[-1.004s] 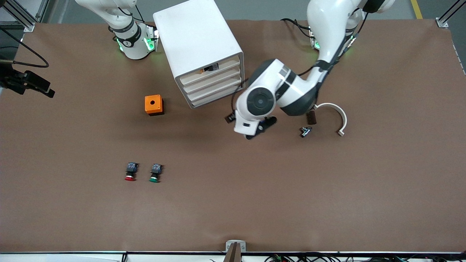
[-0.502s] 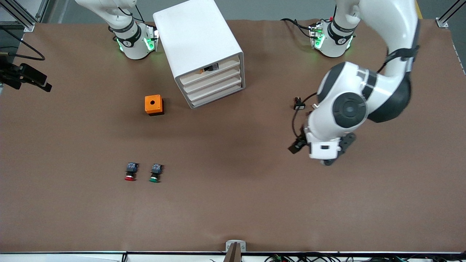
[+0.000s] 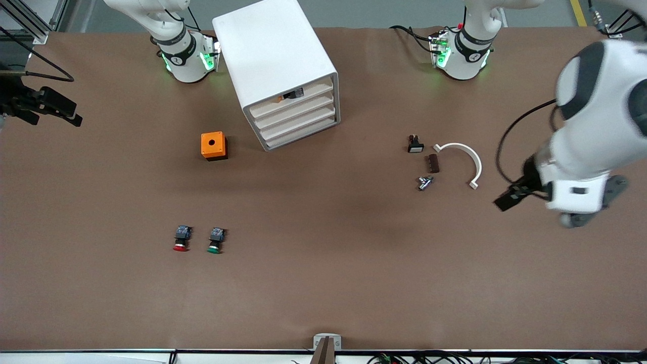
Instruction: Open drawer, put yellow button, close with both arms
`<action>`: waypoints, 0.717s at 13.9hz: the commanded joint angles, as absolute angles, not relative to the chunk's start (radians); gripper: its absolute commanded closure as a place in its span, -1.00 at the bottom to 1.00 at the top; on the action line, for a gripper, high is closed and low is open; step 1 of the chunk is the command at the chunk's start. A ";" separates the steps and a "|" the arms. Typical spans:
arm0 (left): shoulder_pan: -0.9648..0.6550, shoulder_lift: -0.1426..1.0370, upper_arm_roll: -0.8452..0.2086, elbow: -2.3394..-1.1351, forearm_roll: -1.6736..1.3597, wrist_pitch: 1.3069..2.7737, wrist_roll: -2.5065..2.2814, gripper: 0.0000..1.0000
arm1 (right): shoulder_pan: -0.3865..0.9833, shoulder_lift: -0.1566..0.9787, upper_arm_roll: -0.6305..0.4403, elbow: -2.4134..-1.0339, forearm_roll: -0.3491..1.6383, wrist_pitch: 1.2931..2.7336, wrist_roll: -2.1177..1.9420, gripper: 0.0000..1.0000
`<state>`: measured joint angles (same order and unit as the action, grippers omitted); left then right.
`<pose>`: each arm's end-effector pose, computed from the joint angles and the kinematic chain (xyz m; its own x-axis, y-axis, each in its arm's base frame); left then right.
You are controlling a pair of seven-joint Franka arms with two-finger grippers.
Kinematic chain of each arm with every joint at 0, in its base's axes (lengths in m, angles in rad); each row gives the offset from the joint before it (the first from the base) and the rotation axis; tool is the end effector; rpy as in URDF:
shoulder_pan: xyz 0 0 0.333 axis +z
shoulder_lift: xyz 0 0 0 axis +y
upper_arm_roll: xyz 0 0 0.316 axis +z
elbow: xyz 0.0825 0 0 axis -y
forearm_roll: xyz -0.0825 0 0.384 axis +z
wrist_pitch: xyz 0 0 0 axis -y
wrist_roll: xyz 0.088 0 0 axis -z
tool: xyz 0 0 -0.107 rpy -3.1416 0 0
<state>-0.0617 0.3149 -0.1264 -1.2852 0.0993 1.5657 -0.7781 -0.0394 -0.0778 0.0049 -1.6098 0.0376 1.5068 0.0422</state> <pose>0.6392 -0.0973 0.5706 0.8287 0.5594 0.0194 0.5594 -0.8263 -0.0653 0.5233 -0.0137 0.6427 0.9969 -0.0742 -0.0267 -0.0751 -0.9965 -0.0361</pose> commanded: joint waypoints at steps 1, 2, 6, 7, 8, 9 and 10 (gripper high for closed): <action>0.029 0.244 -0.140 -1.312 0.115 1.523 -0.578 -1.00 | -0.035 -0.080 0.003 -1.603 0.017 1.496 0.031 -1.00; 0.055 0.220 -0.140 -1.318 0.114 1.517 -0.498 -1.00 | -0.037 -0.080 0.003 -1.603 0.015 1.497 0.031 -1.00; 0.104 0.094 -0.082 -1.406 0.086 1.485 -0.260 -1.00 | -0.035 -0.078 0.003 -1.600 0.017 1.497 0.032 -1.00; 0.107 0.045 -0.065 -1.463 0.049 1.486 -0.223 -1.00 | -0.034 -0.080 0.002 -1.598 0.017 1.497 0.032 -1.00; 0.110 0.010 -0.030 -1.501 0.028 1.486 -0.171 -1.00 | -0.031 -0.080 0.003 -1.598 0.017 1.496 0.035 -1.00; 0.109 -0.024 -0.019 -1.538 0.028 1.486 -0.120 -1.00 | -0.025 -0.080 0.002 -1.592 0.017 1.496 0.032 -1.00; 0.110 -0.055 -0.017 -1.575 0.028 1.488 -0.091 -1.00 | -0.020 -0.080 -0.002 -1.592 0.015 1.496 0.032 -1.00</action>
<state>0.1064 0.0492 -0.0291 -1.4471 0.0461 1.4707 -0.1595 -0.0357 -0.0772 0.0035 -1.6072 0.0343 1.5063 0.0413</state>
